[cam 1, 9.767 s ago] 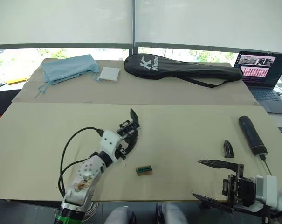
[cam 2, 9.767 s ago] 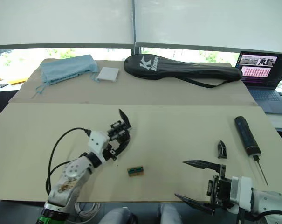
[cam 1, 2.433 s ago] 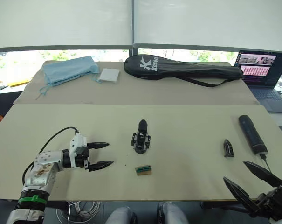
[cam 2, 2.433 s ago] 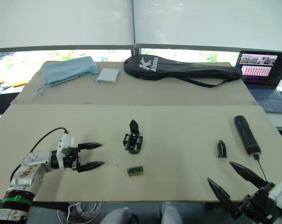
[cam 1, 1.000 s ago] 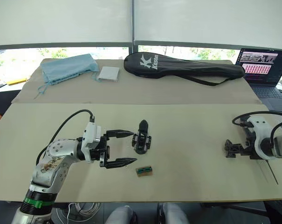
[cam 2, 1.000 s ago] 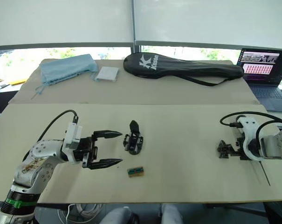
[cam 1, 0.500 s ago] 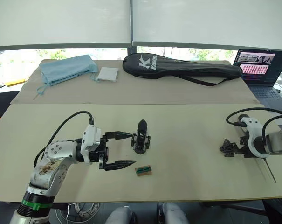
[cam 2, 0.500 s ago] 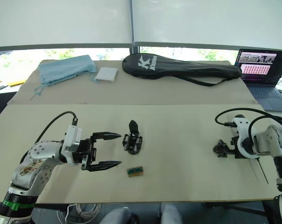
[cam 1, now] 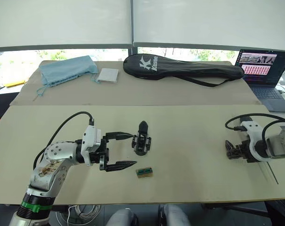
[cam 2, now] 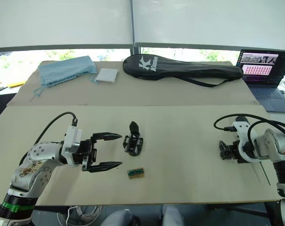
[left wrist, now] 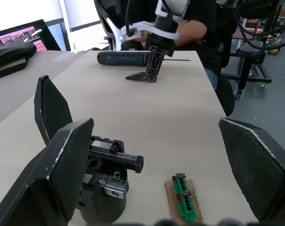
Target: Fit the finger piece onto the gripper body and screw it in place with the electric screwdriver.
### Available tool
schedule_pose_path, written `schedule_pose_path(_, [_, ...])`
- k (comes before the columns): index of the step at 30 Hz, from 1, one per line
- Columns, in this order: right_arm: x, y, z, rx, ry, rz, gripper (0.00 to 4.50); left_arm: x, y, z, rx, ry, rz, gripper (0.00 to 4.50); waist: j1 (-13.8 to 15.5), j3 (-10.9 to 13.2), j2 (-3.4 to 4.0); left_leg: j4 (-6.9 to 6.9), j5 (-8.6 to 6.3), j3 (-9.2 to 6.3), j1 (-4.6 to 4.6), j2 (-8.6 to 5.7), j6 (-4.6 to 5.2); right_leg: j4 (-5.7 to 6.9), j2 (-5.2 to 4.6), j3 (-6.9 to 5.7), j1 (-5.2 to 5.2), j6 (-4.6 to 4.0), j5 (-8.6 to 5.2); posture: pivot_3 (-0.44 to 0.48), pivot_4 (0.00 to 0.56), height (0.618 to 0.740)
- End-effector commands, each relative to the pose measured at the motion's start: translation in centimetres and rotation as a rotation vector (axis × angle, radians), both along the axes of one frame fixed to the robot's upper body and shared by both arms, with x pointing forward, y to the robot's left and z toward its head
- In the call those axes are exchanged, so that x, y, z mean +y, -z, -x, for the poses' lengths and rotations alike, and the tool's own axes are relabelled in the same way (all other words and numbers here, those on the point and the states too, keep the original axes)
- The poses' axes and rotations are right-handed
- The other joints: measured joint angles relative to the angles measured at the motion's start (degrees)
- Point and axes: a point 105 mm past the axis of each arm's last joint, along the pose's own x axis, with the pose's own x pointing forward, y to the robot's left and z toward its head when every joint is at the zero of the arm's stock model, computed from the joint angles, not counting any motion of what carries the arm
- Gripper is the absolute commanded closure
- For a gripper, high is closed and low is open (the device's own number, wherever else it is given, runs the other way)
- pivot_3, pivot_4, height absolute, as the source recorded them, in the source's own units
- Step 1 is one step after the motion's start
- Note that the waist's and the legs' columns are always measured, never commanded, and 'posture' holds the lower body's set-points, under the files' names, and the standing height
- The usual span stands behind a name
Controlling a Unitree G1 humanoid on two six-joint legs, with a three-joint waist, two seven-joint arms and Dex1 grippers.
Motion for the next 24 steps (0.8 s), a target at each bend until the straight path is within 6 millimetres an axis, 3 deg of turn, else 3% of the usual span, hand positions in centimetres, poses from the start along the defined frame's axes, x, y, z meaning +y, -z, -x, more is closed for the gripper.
schedule_pose_path(1, [1.4, -0.6, 0.5, -0.028, -0.048, -0.104, 3.4, 0.7, -1.3, -0.6, -0.022, -0.049, 0.042, 0.0, 0.0, 0.0, 0.0, 0.0, -0.04, 0.0, 0.0, 0.0, -0.08, 0.01, 0.0, 0.0, 0.0, 0.0, 0.0, 0.0, 0.15, 0.74])
schedule_pose_path(6, [3.5, -5.8, -0.5, -0.349, -0.256, -0.15, 3.4, 1.4, -3.6, -1.8, 0.089, -0.135, 0.21, 0.0, 0.0, 0.1, 0.13, 0.02, -0.08, 0.0, -0.05, -0.02, -0.15, 0.03, 0.0, 0.03, -0.04, 0.03, 0.0, 0.0, 0.15, 0.74])
schedule_pose_path(12, [9.4, -11.5, -0.6, -0.832, -0.598, -0.08, 3.4, 1.3, -8.3, -4.6, 0.178, -0.25, 0.495, 0.0, 0.2, 0.1, 0.02, 0.02, -0.17, -0.05, 0.0, -0.03, -0.34, 0.05, 0.04, 0.07, -0.01, 0.08, -0.01, 0.0, 0.15, 0.74])
schedule_pose_path(15, [12.3, -12.9, -0.6, -1.031, -0.752, 0.066, 3.4, 0.3, -9.2, -5.7, 0.223, -0.283, 0.519, 0.0, 0.1, 0.1, -0.01, 0.02, -0.2, -0.06, 0.04, -0.14, -0.46, 0.1, 0.04, 0.11, -0.01, 0.08, 0.0, 0.0, 0.15, 0.74])
schedule_pose_path(18, [14.9, -14.8, -1.2, -1.203, -0.793, 0.142, 3.4, -1.2, -9.6, -6.5, 0.269, -0.288, 0.512, 0.0, -0.1, 0.1, -0.03, 0.01, -0.17, -0.06, 0.1, -0.24, -0.53, 0.12, 0.08, 0.11, 0.0, 0.1, 0.0, 0.0, 0.15, 0.74])
schedule_pose_path(24, [17.9, -15.9, -2.3, -1.301, -0.81, 0.229, 3.4, -4.3, -11.2, -6.5, 0.308, -0.241, 0.583, 0.0, -0.1, 0.1, -0.03, -0.12, 0.03, -0.1, 0.14, -0.25, -0.87, 0.11, 0.45, 0.0, 0.0, 0.02, 0.0, 0.0, 0.15, 0.74])
